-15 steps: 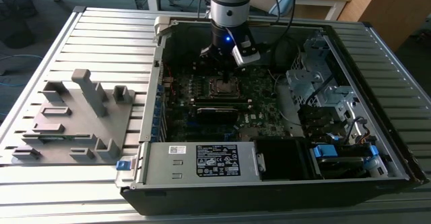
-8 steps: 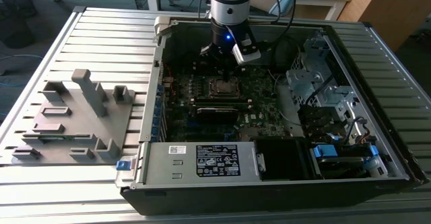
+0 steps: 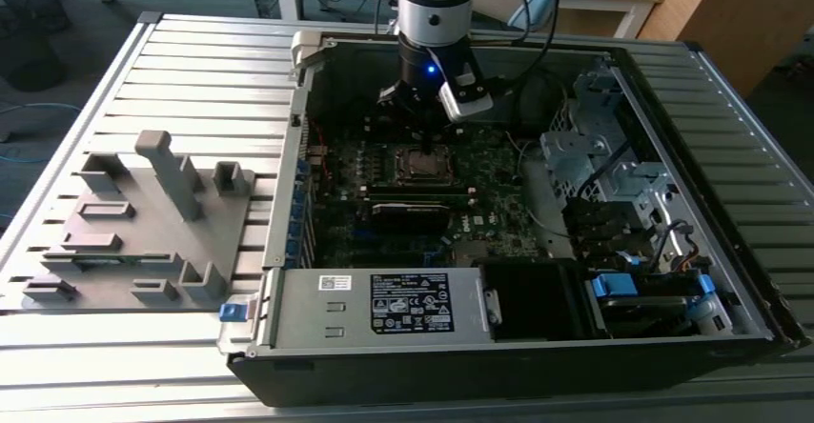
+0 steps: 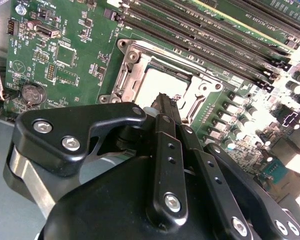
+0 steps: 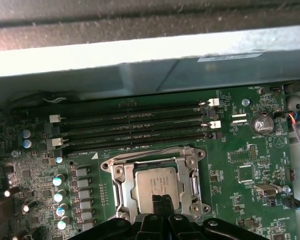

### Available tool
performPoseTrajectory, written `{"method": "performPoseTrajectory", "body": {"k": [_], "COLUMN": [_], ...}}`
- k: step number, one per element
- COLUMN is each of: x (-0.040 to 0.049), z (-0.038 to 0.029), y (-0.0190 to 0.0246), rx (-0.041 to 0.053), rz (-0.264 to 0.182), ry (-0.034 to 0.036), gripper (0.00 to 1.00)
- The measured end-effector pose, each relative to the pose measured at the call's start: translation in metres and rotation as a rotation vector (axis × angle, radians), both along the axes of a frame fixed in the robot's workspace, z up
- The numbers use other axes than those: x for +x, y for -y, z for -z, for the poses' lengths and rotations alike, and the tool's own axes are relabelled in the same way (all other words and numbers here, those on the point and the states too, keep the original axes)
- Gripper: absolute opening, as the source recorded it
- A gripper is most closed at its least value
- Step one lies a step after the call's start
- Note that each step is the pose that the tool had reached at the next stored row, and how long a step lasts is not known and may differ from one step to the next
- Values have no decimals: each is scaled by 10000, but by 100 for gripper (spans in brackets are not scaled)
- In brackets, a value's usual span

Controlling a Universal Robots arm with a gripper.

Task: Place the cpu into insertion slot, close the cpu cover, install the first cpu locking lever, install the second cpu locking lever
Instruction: 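Install the second cpu locking lever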

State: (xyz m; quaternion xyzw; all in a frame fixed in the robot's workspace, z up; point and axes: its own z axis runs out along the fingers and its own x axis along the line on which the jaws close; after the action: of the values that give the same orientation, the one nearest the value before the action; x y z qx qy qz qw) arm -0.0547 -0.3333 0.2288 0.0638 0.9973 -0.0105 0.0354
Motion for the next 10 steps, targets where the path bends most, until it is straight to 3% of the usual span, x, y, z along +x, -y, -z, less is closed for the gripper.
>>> {"method": "performPoseTrajectory", "body": {"k": [10], "x": [0], "z": [-19], "y": [0], "rx": [3], "rz": [0], "ry": [2], "gripper": [10]}}
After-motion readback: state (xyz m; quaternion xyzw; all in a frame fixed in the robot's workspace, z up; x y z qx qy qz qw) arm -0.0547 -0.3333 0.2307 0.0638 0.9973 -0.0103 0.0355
